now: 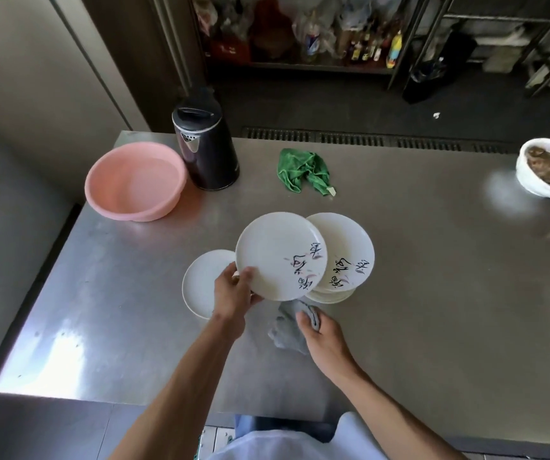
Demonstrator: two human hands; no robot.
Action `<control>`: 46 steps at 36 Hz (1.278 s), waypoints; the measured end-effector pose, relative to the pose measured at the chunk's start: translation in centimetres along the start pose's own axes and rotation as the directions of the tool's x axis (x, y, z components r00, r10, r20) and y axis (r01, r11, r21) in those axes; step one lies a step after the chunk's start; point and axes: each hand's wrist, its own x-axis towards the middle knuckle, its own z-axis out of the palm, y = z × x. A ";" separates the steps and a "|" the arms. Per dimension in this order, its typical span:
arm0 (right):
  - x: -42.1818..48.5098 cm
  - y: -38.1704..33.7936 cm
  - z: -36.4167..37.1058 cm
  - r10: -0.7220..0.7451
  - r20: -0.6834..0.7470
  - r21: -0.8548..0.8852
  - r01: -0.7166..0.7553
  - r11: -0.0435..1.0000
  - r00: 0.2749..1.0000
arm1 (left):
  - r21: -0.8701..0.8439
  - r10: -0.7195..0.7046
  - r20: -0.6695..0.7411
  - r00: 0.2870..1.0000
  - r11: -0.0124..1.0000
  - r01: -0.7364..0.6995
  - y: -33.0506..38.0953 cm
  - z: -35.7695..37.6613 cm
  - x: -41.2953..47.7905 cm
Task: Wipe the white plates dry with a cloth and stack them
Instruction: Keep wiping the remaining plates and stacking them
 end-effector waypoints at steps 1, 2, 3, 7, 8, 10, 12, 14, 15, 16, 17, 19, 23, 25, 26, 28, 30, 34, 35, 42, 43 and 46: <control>-0.2 0.1 0.0 -0.007 0.005 -0.006 0.007 1.000 1.000 | 0.027 0.002 0.004 1.000 1.000 -0.002 0.1 0.7 0.3; -0.3 0.2 0.0 -0.018 0.009 -0.011 0.018 1.000 1.000 | 0.052 0.003 0.008 1.000 0.999 -0.004 0.2 1.4 0.5; -0.3 0.3 0.0 -0.026 0.016 -0.020 0.026 0.999 1.000 | 0.074 0.005 0.012 1.000 0.997 -0.006 0.2 2.1 0.7; -0.4 0.9 -0.2 -0.044 0.073 -0.063 0.049 0.997 0.996 | 0.123 0.003 0.024 1.000 0.992 -0.006 0.0 4.2 1.2; -0.3 0.9 -0.2 -0.052 0.081 -0.079 0.058 0.995 0.995 | 0.123 -0.001 0.022 1.000 0.992 -0.001 -0.1 4.6 1.4; -0.3 1.1 -0.4 -0.051 0.083 -0.091 0.058 0.994 0.995 | 0.130 -0.003 0.024 1.000 0.992 0.000 -0.4 5.2 1.7; -0.4 1.3 -0.5 -0.048 0.073 -0.093 0.055 0.994 0.996 | 0.155 0.010 0.041 0.999 0.988 -0.017 -0.6 5.7 1.9; -0.5 1.5 -0.5 -0.037 0.069 -0.091 0.044 0.995 0.997 | 0.194 0.041 0.057 0.998 0.980 -0.051 -0.7 6.3 2.0; -0.6 1.6 -0.4 -0.032 0.068 -0.090 0.038 0.995 0.997 | 0.215 0.054 0.058 0.997 0.974 -0.066 -0.7 6.6 2.0; -0.7 1.7 -0.4 -0.031 0.070 -0.091 0.037 0.995 0.997 | 0.234 0.065 0.056 0.996 0.969 -0.076 -0.7 6.8 2.0; -0.8 1.7 -0.3 -0.032 0.077 -0.093 0.039 0.995 0.997 | 0.254 0.074 0.055 0.996 0.963 -0.085 -0.7 7.0 2.1; -1.0 1.6 -0.2 -0.033 0.098 -0.098 0.042 0.994 0.995 | 0.306 0.087 0.056 0.995 0.947 -0.100 -0.8 7.2 2.2; -1.1 1.3 0.0 -0.036 0.133 -0.107 0.051 0.993 0.990 | 0.443 0.065 0.124 0.990 0.889 -0.114 -0.8 7.4 2.3; -1.0 1.2 0.1 -0.045 0.135 -0.120 0.061 0.991 0.990 | 0.523 0.051 0.162 0.985 0.843 -0.130 -0.9 7.7 2.3; -1.0 1.1 0.2 -0.049 0.135 -0.124 0.066 0.990 0.990 | 0.565 0.049 0.178 0.983 0.813 -0.143 -0.9 7.8 2.2; -1.0 0.8 0.3 -0.069 0.138 -0.139 0.088 0.986 0.988 | 0.639 0.048 0.208 0.977 0.750 -0.173 -1.1 8.3 2.1; -1.0 0.4 0.4 -0.075 0.147 -0.157 0.098 0.983 0.986 | 0.691 0.039 0.219 0.975 0.699 -0.184 -1.2 8.7 2.0; -0.7 0.4 0.7 -0.049 0.159 -0.171 0.076 0.982 0.986 | 0.777 -0.002 0.278 0.961 0.589 -0.224 -1.8 8.3 2.4; -0.6 0.5 0.8 -0.042 0.164 -0.169 0.070 0.983 0.986 | 0.772 -0.007 0.281 0.960 0.596 -0.222 -2.1 7.7 2.5; 0.8 0.9 2.4 0.068 0.122 -0.109 -0.055 0.993 0.990 | 0.687 0.013 -0.039 0.999 0.726 0.017 -4.2 -1.3 3.9; 1.0 0.8 2.6 0.075 0.110 -0.114 -0.063 0.992 0.991 | 0.668 0.018 -0.081 0.997 0.743 0.041 -4.4 -2.9 4.0; 1.5 0.5 3.3 0.115 0.090 -0.116 -0.104 0.988 0.989 | 0.639 0.038 -0.209 0.977 0.762 0.107 -4.7 -7.3 4.0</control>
